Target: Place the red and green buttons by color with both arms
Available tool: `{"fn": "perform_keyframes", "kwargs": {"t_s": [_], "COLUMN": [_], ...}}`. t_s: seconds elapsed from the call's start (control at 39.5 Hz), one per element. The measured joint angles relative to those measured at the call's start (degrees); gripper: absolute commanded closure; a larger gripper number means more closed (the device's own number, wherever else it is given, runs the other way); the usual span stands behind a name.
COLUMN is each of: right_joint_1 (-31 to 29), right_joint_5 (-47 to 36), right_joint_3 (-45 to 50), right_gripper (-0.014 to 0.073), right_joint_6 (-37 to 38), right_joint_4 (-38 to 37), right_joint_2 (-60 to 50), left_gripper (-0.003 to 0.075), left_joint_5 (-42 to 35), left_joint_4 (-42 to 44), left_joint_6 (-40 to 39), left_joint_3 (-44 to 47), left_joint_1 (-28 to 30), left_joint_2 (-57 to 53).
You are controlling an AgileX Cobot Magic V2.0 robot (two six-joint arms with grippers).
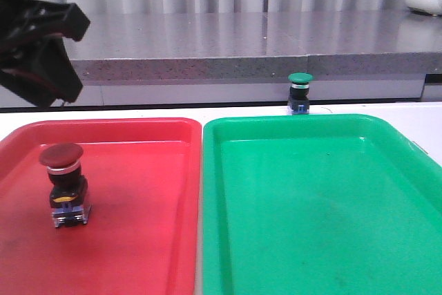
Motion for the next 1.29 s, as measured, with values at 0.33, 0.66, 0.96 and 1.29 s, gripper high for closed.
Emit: {"fn": "perform_keyframes", "kwargs": {"t_s": [0.33,0.66,0.96,1.29], "right_joint_1": [0.0,0.0,0.0,0.0], "right_joint_5": [0.0,0.0,0.0,0.0], "right_joint_3": [0.0,0.0,0.0,0.0], "right_gripper": [0.0056,0.0056,0.0056,0.0056], "right_joint_6": [0.0,0.0,0.0,0.0], "right_joint_4": [0.0,0.0,0.0,0.0], "right_joint_2": [0.0,0.0,0.0,0.0], "left_gripper": [0.074,0.074,0.074,0.074], "left_joint_5": [-0.4,-1.5,-4.7,-5.7], "left_joint_4": [0.6,1.8,4.5,4.9], "left_joint_6": [0.0,0.0,0.0,0.0], "left_joint_3": [3.0,14.4,24.9,30.4], "left_joint_1": [10.5,21.7,21.7,21.7], "left_joint_2": [-8.7,-29.1,-55.4,-71.8]}}
